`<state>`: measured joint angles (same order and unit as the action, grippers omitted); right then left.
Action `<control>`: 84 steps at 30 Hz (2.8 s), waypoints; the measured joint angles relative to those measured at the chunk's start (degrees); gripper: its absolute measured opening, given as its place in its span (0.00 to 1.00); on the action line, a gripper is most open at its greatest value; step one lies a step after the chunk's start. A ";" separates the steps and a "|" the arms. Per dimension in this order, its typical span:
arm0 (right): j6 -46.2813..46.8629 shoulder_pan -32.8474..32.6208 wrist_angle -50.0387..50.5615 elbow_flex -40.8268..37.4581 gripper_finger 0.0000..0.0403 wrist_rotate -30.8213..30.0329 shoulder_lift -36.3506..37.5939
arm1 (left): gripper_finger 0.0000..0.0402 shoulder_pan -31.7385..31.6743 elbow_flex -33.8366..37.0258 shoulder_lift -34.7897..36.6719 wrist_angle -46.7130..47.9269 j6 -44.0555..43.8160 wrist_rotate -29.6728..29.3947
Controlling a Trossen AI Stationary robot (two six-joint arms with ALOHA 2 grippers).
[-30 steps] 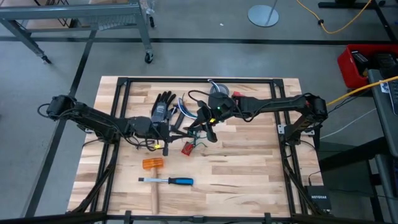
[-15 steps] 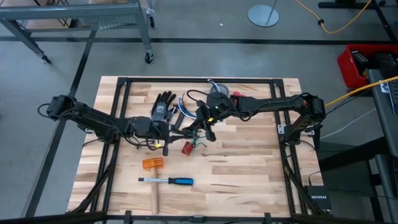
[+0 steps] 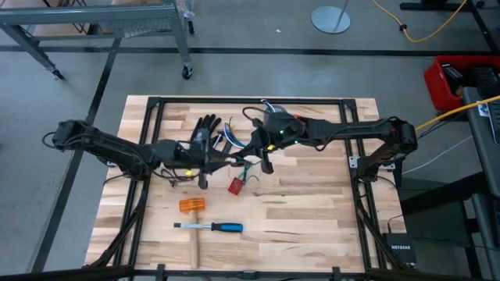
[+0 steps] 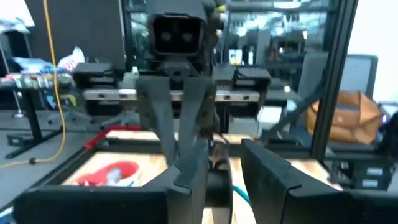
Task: Coil cords
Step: Uncoil the green wire from the black spool
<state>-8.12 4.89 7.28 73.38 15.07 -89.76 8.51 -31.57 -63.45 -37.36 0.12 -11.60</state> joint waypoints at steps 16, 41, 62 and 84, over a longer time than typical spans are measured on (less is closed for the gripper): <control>0.29 0.00 -18.68 0.14 0.00 8.93 6.08 | 0.21 -0.04 0.04 1.75 0.05 -1.70 -0.22; 3.66 -0.04 -29.86 0.20 0.00 19.07 6.04 | 0.13 4.32 -0.45 -13.63 -39.90 30.21 2.45; 5.07 -0.07 -29.61 0.13 0.01 20.52 4.31 | 0.31 1.95 -9.51 -16.01 -26.58 28.33 2.64; 4.83 -0.04 -25.51 0.13 0.01 20.30 4.38 | 0.22 2.01 -9.51 -16.01 -29.29 29.24 6.91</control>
<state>-3.29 4.84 -18.24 73.52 35.38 -85.38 10.52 -41.08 -79.46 -66.66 29.36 -4.69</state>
